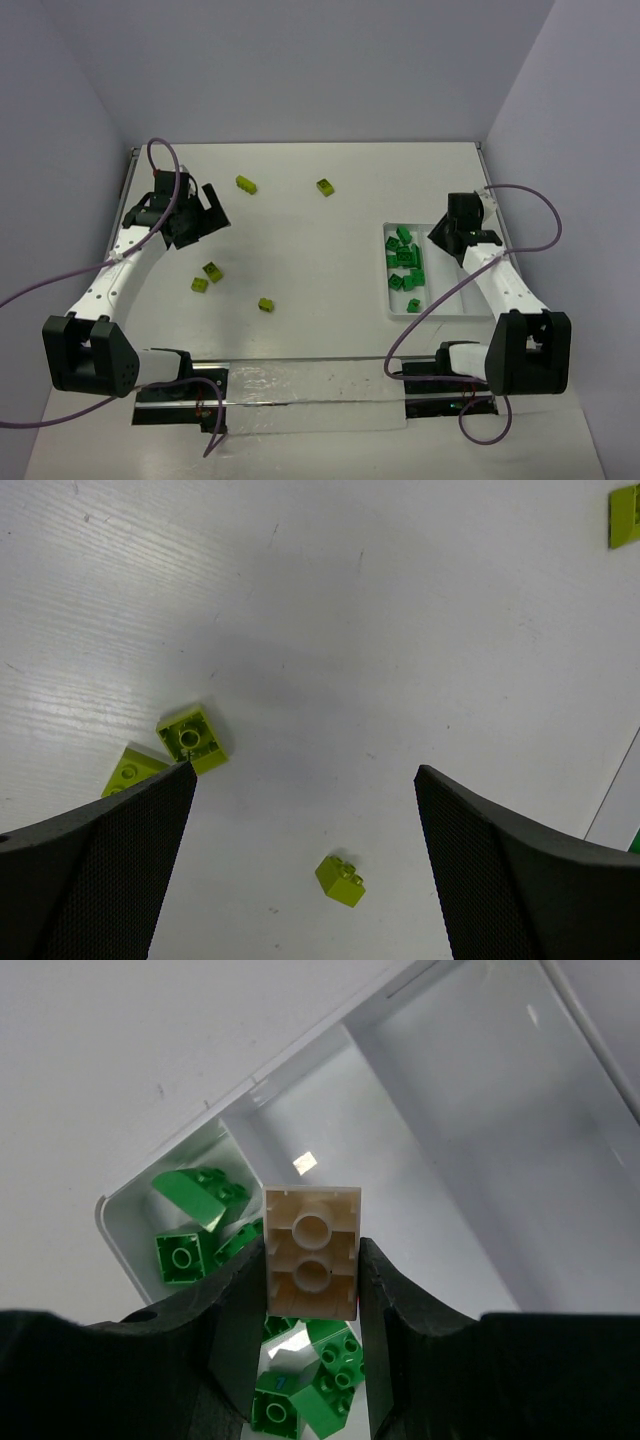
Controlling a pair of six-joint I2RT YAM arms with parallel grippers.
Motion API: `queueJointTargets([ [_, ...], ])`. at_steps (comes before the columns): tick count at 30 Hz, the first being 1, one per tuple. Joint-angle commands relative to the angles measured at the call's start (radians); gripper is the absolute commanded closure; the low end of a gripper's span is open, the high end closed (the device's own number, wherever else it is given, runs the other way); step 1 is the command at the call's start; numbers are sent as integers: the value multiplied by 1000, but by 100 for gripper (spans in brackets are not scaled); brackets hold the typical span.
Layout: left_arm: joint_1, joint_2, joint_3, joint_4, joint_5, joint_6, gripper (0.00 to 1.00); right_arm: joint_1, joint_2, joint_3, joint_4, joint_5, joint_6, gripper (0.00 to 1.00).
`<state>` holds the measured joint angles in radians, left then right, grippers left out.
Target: Sort the legos into containers by color
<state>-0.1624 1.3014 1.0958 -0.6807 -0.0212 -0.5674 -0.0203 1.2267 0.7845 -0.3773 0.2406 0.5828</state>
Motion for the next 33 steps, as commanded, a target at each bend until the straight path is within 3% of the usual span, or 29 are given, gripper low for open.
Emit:
queueJointTargets([
  [1, 4, -8, 37, 28, 5, 5, 1, -16, 25, -13, 62, 51, 14, 89],
  [4, 4, -10, 39, 28, 3, 6, 1, -16, 38, -23, 73, 45, 17, 84],
  [7, 4, -13, 41, 24, 1, 8, 1, -16, 33, -26, 79, 43, 10, 52],
  [10, 3, -13, 42, 26, 1, 6, 1, -16, 16, -17, 76, 37, -6, 37],
  [17, 4, -10, 45, 23, 1, 6, 1, 25, 6, 64, 42, 30, -59, 27],
  [21, 4, -9, 45, 18, -3, 8, 1, 187, 33, 181, 82, -28, -194, 27],
  [26, 4, -10, 63, 10, -10, 3, 1, 359, 258, 428, 29, -42, -347, 26],
  [33, 4, -14, 87, -16, -45, 18, 1, 382, 562, 690, 33, -175, -400, 23],
])
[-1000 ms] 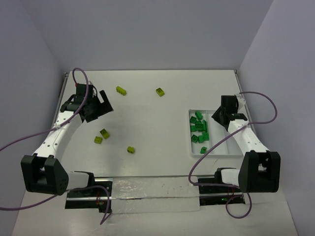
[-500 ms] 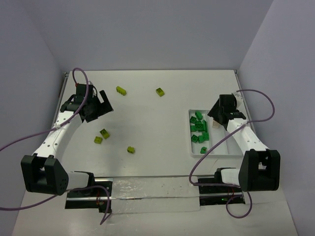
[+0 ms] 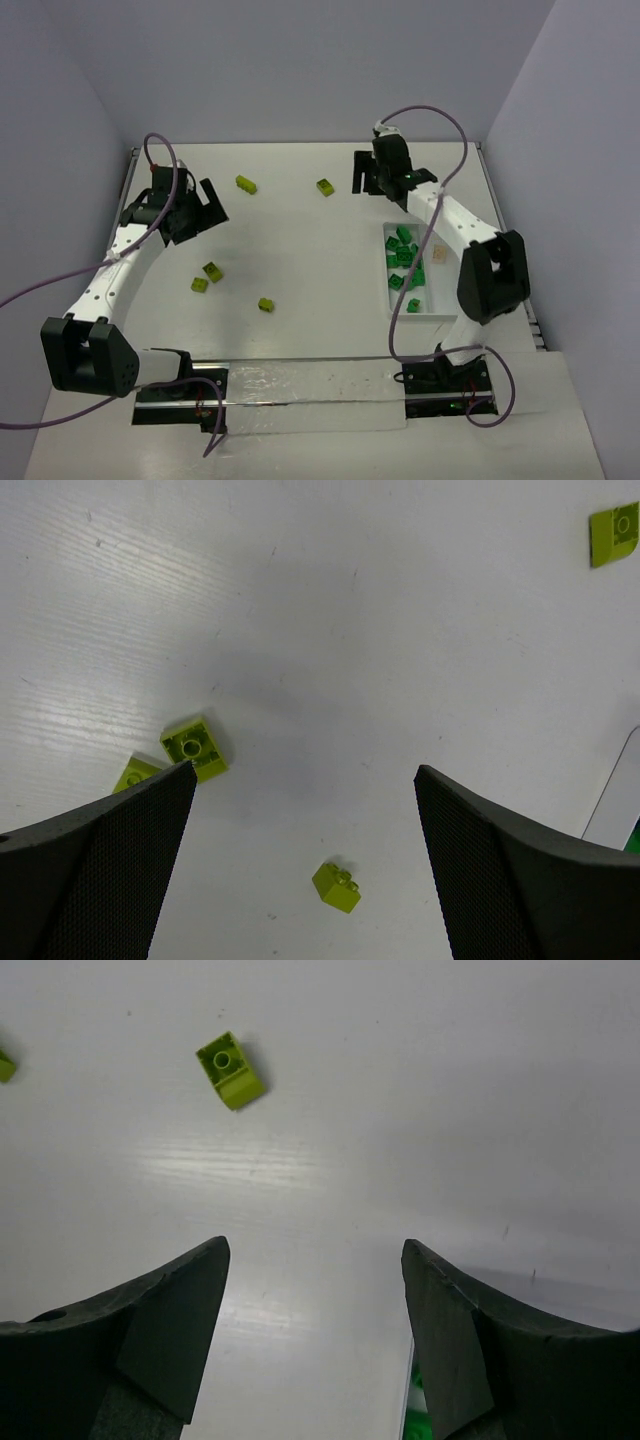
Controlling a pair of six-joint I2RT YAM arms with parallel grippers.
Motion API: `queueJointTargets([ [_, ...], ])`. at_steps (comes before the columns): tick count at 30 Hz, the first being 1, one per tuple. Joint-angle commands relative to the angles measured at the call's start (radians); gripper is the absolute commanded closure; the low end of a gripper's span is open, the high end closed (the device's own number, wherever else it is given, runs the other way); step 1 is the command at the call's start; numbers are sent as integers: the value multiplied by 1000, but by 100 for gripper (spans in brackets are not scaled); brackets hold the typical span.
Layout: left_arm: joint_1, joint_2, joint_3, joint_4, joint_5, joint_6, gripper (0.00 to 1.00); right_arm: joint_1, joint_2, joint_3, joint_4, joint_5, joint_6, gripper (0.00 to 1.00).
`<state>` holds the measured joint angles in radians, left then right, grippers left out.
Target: Sort the legos into containers by color
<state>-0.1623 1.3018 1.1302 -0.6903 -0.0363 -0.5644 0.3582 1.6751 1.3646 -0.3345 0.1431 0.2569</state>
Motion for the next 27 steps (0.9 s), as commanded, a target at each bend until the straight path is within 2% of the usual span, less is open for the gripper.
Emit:
queueJointTargets([
  [1, 4, -15, 52, -7, -33, 15, 1, 8, 148, 148, -8, -90, -86, 22],
  [4, 4, -11, 51, -8, -34, 15, 1, 47, 231, 264, -17, -62, -179, 18],
  [7, 4, -5, 50, -8, -32, 15, 1, 61, 308, 374, -77, -12, -166, 14],
  [10, 4, 3, 53, -7, -30, 14, 1, 64, 504, 592, -224, -8, -176, 14],
  [13, 4, 8, 53, -6, -28, 17, 1, 65, 610, 741, -264, -28, -200, 14],
  [27, 4, 32, 70, -21, -51, 31, 1, 66, 823, 915, -238, -118, -194, 12],
])
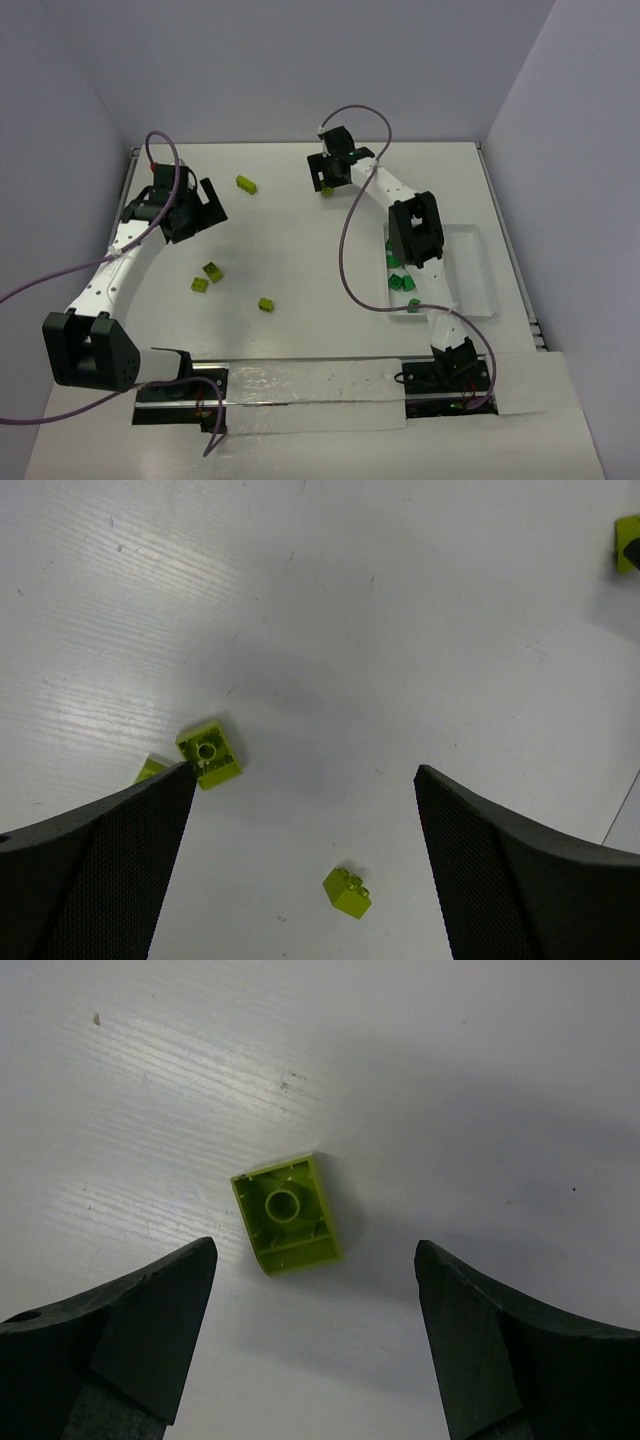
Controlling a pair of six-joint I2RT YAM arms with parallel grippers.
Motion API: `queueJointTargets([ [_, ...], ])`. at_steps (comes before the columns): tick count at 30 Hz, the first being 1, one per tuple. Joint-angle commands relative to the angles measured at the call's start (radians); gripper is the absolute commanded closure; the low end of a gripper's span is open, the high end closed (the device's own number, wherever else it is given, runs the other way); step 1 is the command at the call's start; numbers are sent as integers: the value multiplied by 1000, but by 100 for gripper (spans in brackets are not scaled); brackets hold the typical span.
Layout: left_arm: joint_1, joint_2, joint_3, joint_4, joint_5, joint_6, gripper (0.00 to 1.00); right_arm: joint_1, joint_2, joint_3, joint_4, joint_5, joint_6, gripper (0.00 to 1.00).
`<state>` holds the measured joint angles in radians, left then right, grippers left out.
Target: Sort the legos into containers by color
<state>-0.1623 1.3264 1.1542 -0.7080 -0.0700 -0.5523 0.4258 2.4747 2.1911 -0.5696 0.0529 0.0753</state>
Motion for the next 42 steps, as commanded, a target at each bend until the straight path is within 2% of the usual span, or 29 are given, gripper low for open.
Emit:
queueJointTargets([
  [1, 4, 8, 47, -4, -20, 20, 1, -2, 32, 96, -7, -28, -11, 12],
  [10, 4, 20, 52, -4, -24, 23, 2, 8, 79, 147, -47, 30, -42, 16],
  [16, 4, 17, 53, -4, -30, 25, 2, 22, 82, 148, -56, 1, -63, 34],
  [25, 4, 19, 52, -2, -33, 28, 2, 31, 82, 156, -76, -16, -108, 39],
  [32, 4, 14, 49, -4, -42, 29, 1, 39, 74, 146, -75, -9, -117, 58],
  [34, 4, 10, 45, -5, -43, 29, 1, 42, 59, 128, -72, 1, -113, 68],
  [38, 4, 8, 45, -7, -37, 27, 1, 42, 7, 103, -70, 16, -84, 70],
  [42, 4, 1, 50, -8, -36, 28, 1, 42, -116, 1, -23, 15, -69, 75],
])
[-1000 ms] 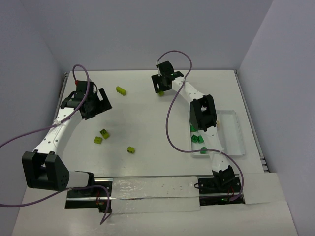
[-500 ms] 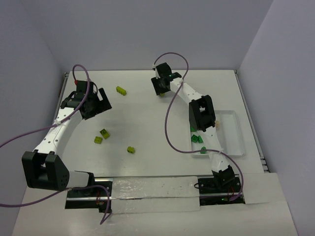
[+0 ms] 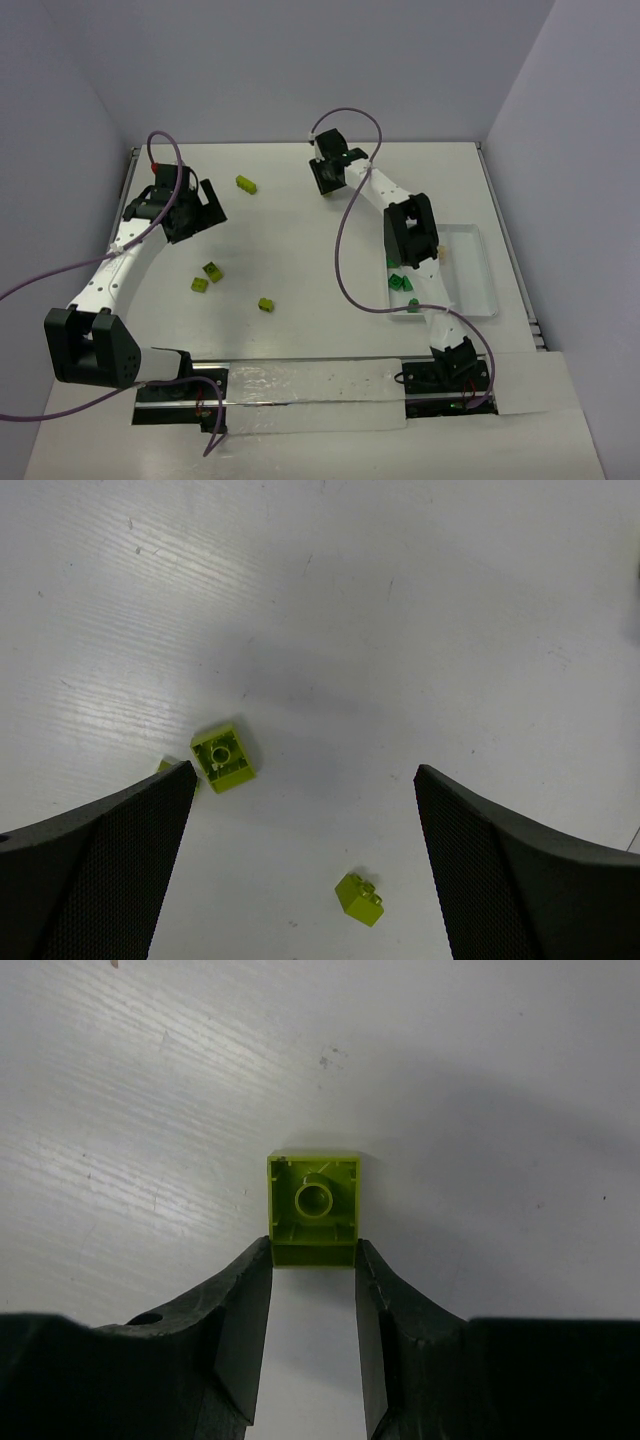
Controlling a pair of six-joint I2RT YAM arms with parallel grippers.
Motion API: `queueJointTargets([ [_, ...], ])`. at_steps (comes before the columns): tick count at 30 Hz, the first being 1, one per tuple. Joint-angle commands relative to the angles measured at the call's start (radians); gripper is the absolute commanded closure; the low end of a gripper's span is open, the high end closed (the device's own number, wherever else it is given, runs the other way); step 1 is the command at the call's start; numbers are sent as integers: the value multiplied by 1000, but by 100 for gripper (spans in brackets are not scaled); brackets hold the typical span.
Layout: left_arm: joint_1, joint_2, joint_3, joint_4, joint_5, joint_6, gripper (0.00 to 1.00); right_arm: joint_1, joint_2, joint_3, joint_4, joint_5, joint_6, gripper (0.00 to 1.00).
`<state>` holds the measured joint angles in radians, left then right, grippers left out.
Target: Sort the legos into containers by color
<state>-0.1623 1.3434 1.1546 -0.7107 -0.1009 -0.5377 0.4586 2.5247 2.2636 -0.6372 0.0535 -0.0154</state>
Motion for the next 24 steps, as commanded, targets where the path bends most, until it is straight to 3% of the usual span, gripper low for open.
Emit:
queueJointTargets([
  [1, 4, -20, 48, -6, -5, 12, 1, 10, -193, -97, 56, 14, 39, 76],
  [11, 4, -44, 50, -3, 35, 3, 2, 5, -557, -470, 140, 44, 150, 76],
  [13, 3, -46, 60, -6, 35, 7, 2, -8, -658, -648, 178, 60, 181, 76],
  [19, 4, -50, 76, -1, 49, 9, 2, -99, -985, -977, 263, 75, 256, 76],
  [24, 4, -65, 62, 10, 68, 7, 2, -249, -1230, -1218, 273, 86, 327, 76],
])
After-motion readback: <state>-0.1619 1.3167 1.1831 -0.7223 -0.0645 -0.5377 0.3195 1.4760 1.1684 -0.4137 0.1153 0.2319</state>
